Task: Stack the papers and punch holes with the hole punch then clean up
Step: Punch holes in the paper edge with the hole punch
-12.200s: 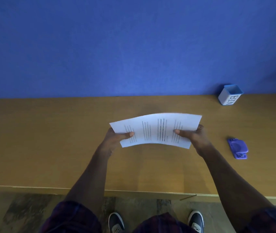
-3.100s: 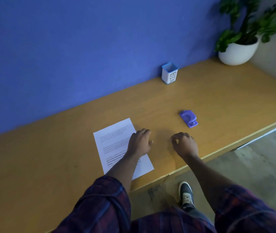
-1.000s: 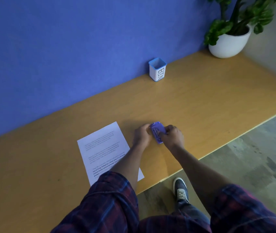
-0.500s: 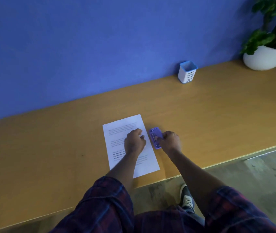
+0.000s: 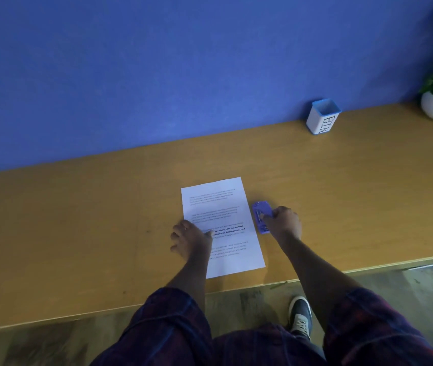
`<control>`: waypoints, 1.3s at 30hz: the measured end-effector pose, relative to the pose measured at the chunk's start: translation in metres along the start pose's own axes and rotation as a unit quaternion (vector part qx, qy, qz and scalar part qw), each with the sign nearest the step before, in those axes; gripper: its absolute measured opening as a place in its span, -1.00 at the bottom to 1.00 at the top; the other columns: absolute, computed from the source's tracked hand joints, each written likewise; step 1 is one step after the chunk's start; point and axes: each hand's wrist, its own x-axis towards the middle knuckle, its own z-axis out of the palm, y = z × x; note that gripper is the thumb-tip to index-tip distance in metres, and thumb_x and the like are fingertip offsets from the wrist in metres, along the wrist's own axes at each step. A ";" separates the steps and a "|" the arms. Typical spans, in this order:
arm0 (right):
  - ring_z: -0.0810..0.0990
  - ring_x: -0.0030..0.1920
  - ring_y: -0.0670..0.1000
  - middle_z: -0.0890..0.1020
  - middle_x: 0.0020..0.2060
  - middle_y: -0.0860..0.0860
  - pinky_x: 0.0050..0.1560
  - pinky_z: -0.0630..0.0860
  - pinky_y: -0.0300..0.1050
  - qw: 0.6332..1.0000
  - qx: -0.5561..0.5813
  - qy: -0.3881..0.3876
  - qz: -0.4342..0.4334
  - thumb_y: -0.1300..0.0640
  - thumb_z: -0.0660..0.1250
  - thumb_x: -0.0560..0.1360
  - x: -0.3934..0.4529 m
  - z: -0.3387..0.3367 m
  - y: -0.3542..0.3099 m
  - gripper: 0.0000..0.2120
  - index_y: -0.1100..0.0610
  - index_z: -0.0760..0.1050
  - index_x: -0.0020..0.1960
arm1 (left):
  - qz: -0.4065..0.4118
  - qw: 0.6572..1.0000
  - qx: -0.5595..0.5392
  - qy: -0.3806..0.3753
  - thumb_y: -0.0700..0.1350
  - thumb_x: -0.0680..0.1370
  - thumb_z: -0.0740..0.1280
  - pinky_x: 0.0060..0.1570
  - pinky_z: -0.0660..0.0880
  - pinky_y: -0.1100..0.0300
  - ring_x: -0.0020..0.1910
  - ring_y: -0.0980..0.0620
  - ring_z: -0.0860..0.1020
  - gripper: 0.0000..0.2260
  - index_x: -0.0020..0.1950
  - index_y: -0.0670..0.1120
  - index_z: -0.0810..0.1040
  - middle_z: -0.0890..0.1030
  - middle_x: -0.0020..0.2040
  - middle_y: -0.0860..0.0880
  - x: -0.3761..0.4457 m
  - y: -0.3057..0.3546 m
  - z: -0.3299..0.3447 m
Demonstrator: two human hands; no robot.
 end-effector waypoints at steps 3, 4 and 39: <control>0.53 -0.28 0.15 0.55 -0.37 0.02 -0.39 0.26 -0.18 1.000 -0.001 -0.009 0.001 -0.02 0.42 0.42 -0.001 -0.001 -0.002 -0.79 0.13 0.57 -0.21 | -0.014 1.000 0.002 -0.020 0.18 0.42 0.53 0.21 0.44 -0.22 0.37 -0.25 0.36 -0.17 0.51 -0.17 0.23 0.33 0.44 -0.22 0.004 0.005 -0.004; 0.53 -0.29 0.15 0.53 -0.40 0.01 -0.44 0.22 -0.20 1.000 0.002 -0.011 -0.002 0.00 0.42 0.42 -0.001 -0.002 -0.002 -0.80 0.12 0.54 -0.24 | -0.018 0.999 0.008 -0.027 0.17 0.42 0.53 0.20 0.45 -0.22 0.37 -0.25 0.35 -0.14 0.53 -0.18 0.20 0.31 0.45 -0.22 0.006 0.007 -0.006; 0.65 0.14 0.01 0.64 0.23 -0.15 0.03 0.62 -0.06 0.929 -0.214 -0.109 -0.283 0.00 0.36 0.53 -0.031 0.035 0.003 -0.69 -0.13 0.58 0.26 | 0.019 0.948 -0.286 -0.141 -0.17 0.41 0.56 0.01 0.56 0.12 0.04 -0.07 0.65 -0.64 0.18 -0.07 0.60 0.69 0.12 -0.03 0.028 -0.021 -0.034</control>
